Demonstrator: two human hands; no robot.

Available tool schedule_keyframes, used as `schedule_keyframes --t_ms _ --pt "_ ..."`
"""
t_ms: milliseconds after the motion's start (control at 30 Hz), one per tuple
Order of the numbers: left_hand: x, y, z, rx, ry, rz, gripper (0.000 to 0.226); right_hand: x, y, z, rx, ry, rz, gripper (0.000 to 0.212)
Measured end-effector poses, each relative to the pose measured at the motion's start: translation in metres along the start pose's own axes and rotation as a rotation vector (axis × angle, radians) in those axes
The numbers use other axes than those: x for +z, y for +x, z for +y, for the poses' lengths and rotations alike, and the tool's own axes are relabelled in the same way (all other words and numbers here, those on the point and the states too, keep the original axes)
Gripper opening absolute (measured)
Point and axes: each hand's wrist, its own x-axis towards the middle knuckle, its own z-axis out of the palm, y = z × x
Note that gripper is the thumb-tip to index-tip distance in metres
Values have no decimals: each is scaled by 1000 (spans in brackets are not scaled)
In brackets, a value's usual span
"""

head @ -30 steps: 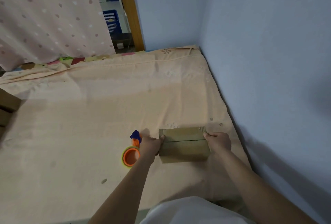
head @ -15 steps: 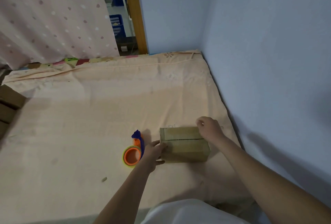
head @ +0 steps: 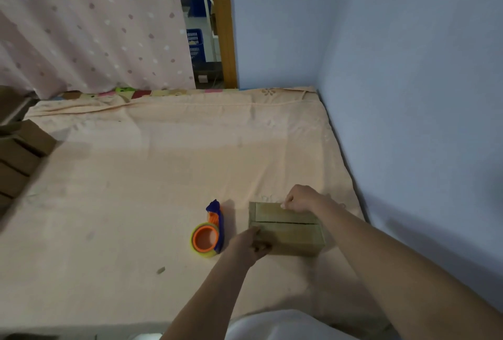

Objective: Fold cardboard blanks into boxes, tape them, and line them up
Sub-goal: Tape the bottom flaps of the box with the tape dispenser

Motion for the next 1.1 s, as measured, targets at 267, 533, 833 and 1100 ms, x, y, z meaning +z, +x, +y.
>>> schedule_keyframes --t_ms 267,533,833,1100 --pt "4 11 9 41 -5 61 50 1 1 6 68 -15 -14 52" --pt "16 26 33 152 114 59 43 14 -9 20 220 205 91 57" --pt "38 65 57 241 252 39 28 30 -27 29 366 576 140 55" --pt "36 89 78 312 400 -33 22 53 -26 11 417 916 75 41"
